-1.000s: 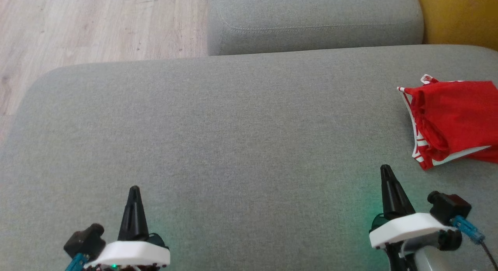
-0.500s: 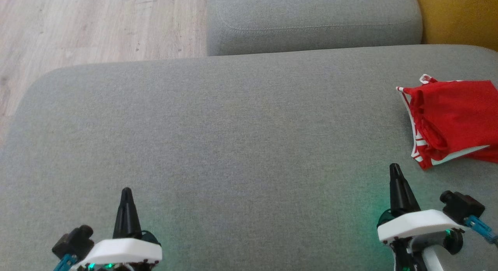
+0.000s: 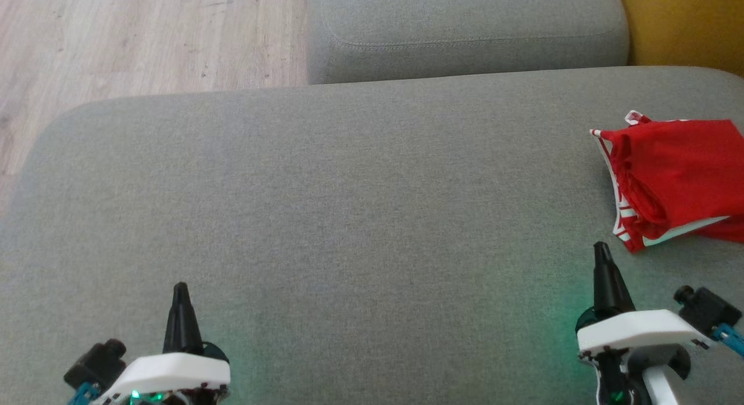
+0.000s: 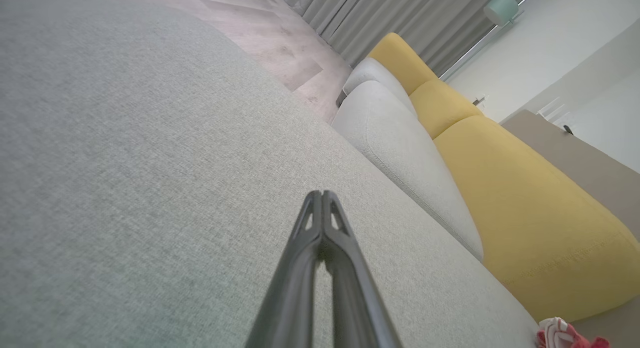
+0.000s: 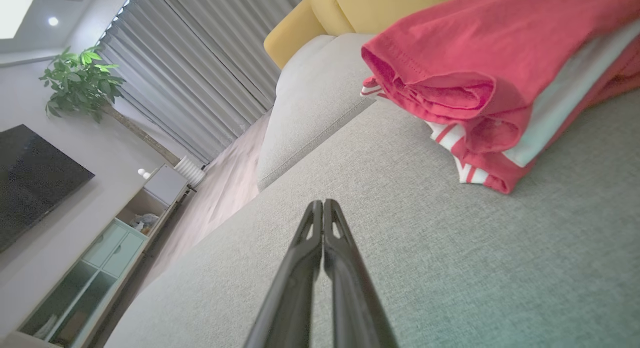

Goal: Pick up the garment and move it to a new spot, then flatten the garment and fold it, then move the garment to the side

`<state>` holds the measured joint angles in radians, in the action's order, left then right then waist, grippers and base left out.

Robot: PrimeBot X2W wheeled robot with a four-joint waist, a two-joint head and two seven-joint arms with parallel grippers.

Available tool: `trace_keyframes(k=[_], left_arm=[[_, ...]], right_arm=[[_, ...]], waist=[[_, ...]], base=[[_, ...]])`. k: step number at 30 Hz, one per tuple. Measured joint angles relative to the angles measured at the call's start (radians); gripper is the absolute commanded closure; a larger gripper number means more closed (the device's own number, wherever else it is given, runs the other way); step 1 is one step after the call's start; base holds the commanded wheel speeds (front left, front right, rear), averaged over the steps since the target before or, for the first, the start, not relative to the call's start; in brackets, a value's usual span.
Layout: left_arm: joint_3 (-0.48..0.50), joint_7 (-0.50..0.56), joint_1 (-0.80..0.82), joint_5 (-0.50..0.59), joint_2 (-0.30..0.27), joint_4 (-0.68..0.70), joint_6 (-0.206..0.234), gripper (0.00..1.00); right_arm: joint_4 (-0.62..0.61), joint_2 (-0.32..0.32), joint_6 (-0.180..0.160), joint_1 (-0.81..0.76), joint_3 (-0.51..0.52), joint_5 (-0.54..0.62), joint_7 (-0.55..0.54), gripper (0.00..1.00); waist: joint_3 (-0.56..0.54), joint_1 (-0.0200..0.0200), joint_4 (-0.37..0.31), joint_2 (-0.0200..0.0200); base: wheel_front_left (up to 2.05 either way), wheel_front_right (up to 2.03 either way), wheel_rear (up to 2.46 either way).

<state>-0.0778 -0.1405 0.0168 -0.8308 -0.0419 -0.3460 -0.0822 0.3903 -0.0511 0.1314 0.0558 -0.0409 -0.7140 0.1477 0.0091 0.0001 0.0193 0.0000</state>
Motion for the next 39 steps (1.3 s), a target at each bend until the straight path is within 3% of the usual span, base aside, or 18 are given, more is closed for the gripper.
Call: trace_keyframes(k=[39], left_arm=[[0.067, 0.106, 0.019, -0.334, 0.0, 0.028, -0.016, 1.0]], right_arm=[[-0.044, 0.0, 0.0, 0.0, 0.069, -0.387, -0.106, 1.0]], waist=[[-0.003, 0.0, -0.008, 0.0]], base=[[0.0, 0.0, 0.0]])
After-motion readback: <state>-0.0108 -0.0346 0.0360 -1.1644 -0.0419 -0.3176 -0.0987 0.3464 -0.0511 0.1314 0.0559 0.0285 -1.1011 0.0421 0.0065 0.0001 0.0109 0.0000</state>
